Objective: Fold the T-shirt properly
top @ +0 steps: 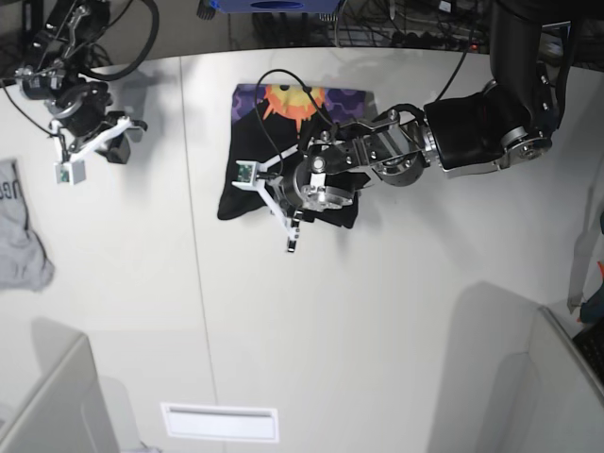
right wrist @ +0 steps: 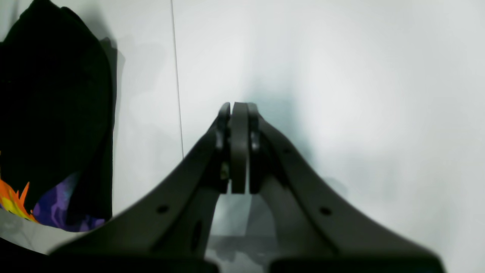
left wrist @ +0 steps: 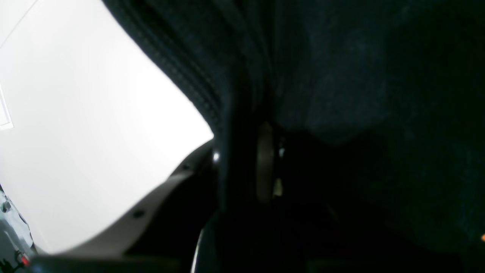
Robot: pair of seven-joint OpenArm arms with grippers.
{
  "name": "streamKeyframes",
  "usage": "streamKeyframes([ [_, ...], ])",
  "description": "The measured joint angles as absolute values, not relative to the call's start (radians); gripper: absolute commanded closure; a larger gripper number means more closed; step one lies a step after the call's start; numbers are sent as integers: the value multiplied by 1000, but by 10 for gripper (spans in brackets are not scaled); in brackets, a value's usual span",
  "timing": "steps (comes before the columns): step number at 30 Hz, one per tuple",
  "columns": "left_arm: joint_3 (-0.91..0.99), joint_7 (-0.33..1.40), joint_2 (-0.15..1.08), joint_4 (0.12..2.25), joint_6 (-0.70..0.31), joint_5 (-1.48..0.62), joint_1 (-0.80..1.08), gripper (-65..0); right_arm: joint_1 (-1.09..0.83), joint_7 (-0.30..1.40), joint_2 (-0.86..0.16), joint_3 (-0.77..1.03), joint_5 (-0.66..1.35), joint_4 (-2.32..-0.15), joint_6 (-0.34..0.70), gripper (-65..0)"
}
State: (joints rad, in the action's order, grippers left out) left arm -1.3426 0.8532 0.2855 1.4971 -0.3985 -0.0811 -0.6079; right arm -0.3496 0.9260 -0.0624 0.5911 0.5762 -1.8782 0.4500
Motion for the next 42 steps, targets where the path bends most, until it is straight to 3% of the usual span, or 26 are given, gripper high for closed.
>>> streamKeyframes([
  [1, -1317, 856, 286, 1497, -407, -93, -601, -18, -350, 926, -62, 591, 576, -1878, 450, 0],
  [5, -1240, 857, 289, 1497, -419, -106, -591, -260, -349, 926, -62, 591, 576, -1878, 450, 0],
  [8, -1209, 863, 287, 1497, -419, -102, -600, -388, -349, 926, -62, 589, 576, -1878, 450, 0],
  [12, -1196, 865, 286, 1533, -419, -102, -629, -499, -350, 926, -62, 589, 577, -1878, 450, 0],
  [14, -1175, 865, 285, 1567, -420, -108, -641, -520, -349, 926, -63, 589, 579, -1878, 450, 0],
  [16, -1103, 868, 282, 1607, -421, -111, -641, -507, -350, 926, -62, 589, 580, -1878, 450, 0],
  [18, -979, 865, 282, 1667, -423, -113, -627, -444, -357, 925, -62, 589, 580, -1879, 450, 0],
  [20, -795, 891, 280, 1752, -418, -106, -575, -276, -379, 913, -62, 589, 583, -1879, 450, 0],
  [22, -607, 914, 286, 1832, -404, -100, -488, 0, -408, 916, -68, 589, 578, -1879, 453, 0],
  [24, -445, 929, 298, 1902, -415, -96, -369, 0, -434, 910, -74, 593, 567, -1879, 453, 0],
  [29, -208, 908, 361, 1990, -418, -95, -147, 0, -588, 699, -101, 583, 549, -1981, 456, 0],
  [33, -55, 646, 441, 1986, -418, -97, 78, 0, -687, 538, -106, 582, 452, -2002, 455, 0],
  [38, 123, 136, 522, 1977, -418, -85, 380, 0, -818, 306, -96, 583, 279, -2002, 509, 0],
  [42, 253, -35, 522, 1976, -422, -80, 604, 0, -881, 197, -22, 604, 199, -2003, 599, 0],
])
